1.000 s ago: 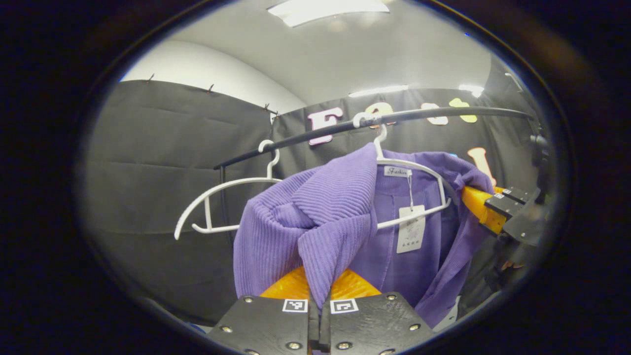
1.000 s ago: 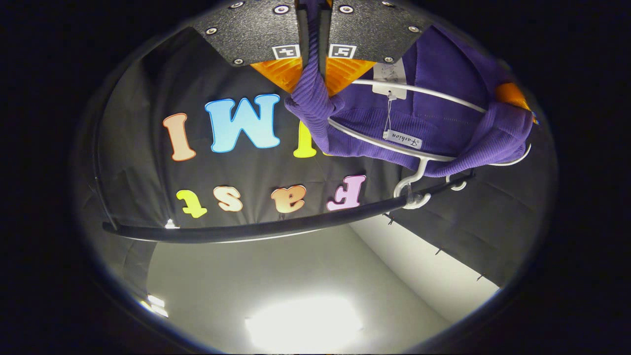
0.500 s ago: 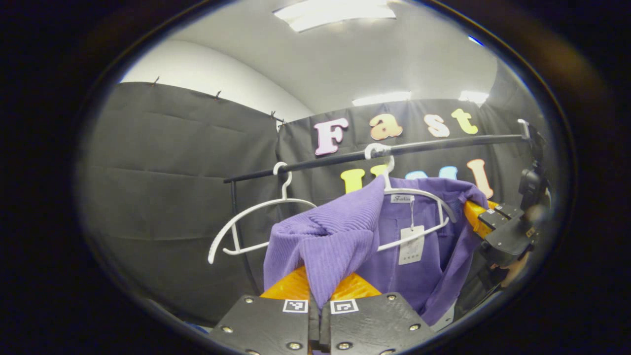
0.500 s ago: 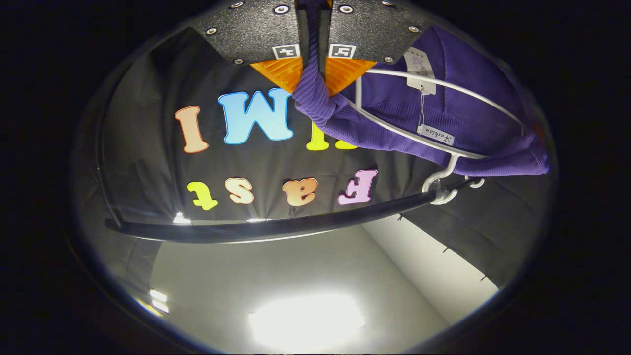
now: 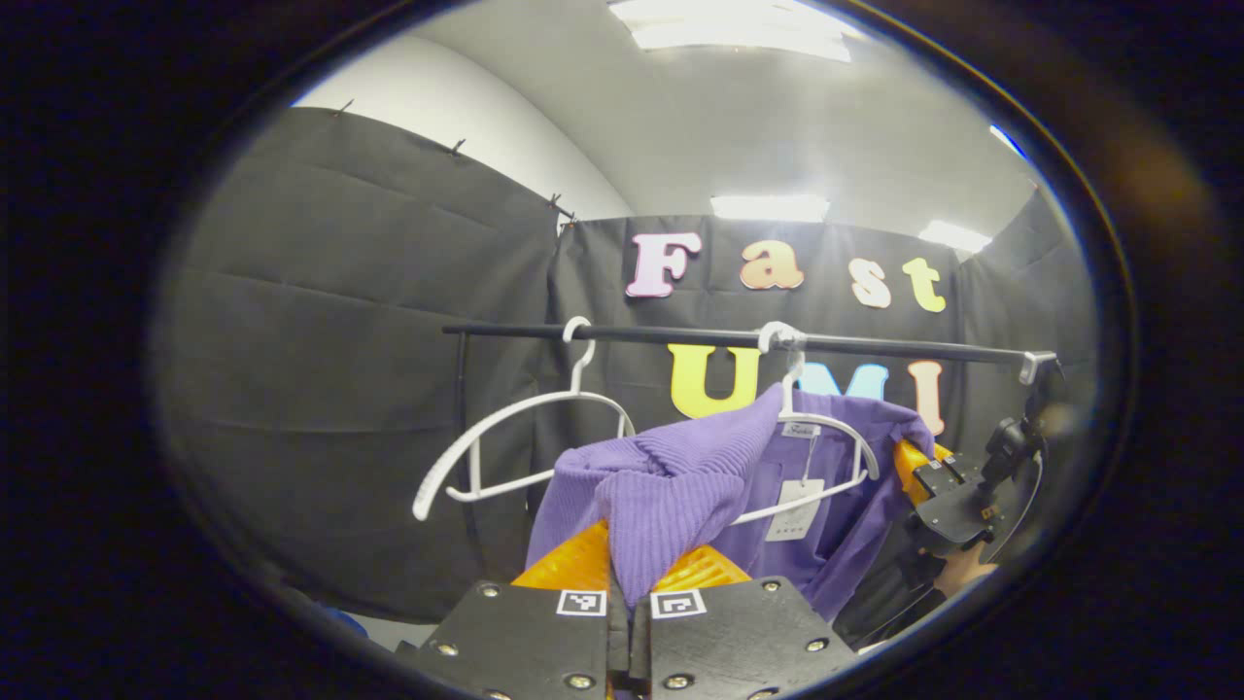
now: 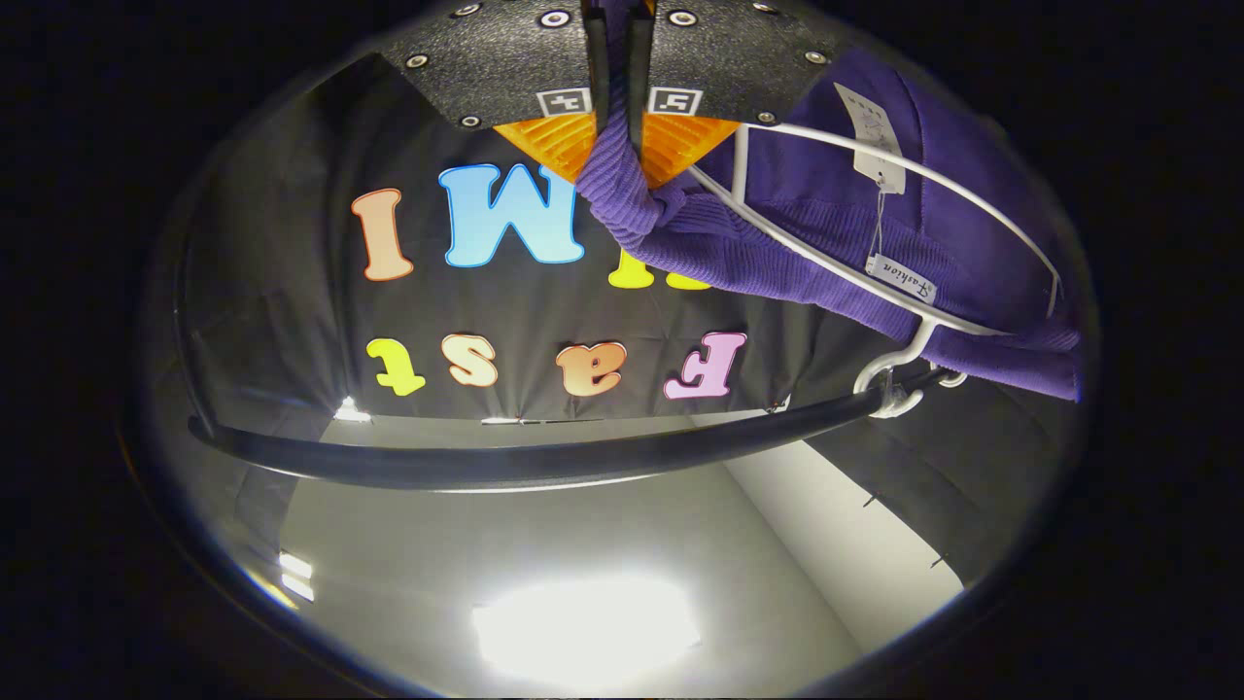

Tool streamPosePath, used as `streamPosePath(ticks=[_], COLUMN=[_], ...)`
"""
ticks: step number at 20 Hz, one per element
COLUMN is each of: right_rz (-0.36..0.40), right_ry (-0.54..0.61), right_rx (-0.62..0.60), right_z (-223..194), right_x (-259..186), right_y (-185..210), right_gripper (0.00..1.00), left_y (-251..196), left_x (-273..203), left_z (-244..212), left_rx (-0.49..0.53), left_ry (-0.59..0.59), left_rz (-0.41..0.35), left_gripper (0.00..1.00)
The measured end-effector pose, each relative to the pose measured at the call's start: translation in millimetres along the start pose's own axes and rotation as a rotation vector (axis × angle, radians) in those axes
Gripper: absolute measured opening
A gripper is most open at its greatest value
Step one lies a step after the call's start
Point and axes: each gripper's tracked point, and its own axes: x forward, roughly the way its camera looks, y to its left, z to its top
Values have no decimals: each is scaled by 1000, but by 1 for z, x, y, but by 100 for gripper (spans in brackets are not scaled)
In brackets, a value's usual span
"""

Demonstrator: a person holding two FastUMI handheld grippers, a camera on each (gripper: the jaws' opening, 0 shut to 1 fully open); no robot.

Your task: Grasp the clothes on the hanger with both hands and then place them into the laundry hamper below.

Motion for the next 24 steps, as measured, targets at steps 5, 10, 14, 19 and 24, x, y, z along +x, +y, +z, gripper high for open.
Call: streamPosePath(ticks=[5, 10, 14, 19, 24], right_rz=[-19, 2, 4, 32, 57], right_ry=[-21, -23, 26, 85, 158], right_rx=[-24, -81, -36, 4, 69], right_z=[2, -10, -28, -47, -70], right_x=[15, 32, 40, 50, 56], right_y=[-9, -11, -13, -14, -13], right_gripper=[7, 7, 7, 7, 7], left_y=[30, 52, 61, 71, 79], left_x=[11, 36, 62, 102, 138], left_z=[43, 51, 50, 37, 10], left_rx=[40, 73, 72, 119, 92], left_ry=[-91, -102, -90, -69, -2], left_rz=[57, 66, 25, 5, 5], left_gripper=[7, 7, 1, 1, 1])
